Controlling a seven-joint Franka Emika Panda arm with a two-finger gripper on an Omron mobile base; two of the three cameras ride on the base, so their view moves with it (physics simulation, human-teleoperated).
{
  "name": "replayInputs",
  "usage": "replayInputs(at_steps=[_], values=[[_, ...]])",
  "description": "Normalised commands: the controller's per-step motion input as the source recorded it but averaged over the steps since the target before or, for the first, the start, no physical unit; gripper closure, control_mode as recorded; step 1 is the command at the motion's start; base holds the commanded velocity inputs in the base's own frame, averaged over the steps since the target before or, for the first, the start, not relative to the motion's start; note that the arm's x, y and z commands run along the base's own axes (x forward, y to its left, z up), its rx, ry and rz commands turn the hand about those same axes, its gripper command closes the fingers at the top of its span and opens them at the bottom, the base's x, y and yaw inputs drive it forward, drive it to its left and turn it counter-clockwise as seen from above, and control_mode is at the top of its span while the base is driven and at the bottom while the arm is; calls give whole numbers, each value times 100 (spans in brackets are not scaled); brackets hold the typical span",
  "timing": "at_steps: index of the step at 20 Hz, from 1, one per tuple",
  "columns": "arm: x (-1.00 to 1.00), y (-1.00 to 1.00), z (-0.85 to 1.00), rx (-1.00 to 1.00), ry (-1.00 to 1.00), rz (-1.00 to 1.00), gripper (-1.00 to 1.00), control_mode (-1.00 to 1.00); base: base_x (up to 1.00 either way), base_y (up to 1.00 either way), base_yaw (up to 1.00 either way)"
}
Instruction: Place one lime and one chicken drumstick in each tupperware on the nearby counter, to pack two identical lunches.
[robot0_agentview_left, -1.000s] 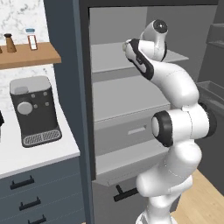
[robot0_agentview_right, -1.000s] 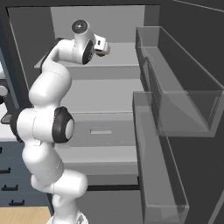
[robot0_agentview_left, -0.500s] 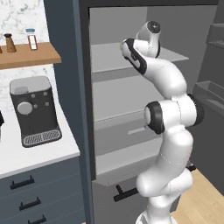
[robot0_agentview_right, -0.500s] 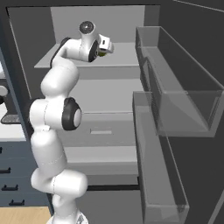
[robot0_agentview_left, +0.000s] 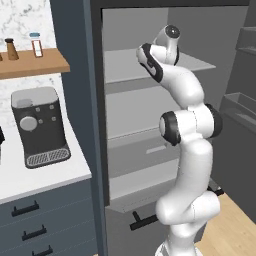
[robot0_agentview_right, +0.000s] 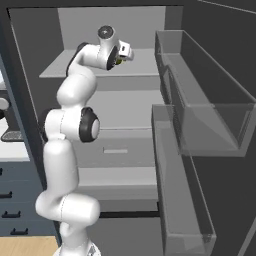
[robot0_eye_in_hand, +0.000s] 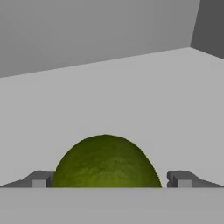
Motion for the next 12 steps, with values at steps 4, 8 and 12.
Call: replayInputs(at_steps=[4,8,12], values=[[33,0,-16,0,9,0,100,-100,0,0,0],[-4,0,-30,0,17,-1,100,-100,0,0,0],[-22,0,-36,0,12,-2,100,-100,0,0,0]])
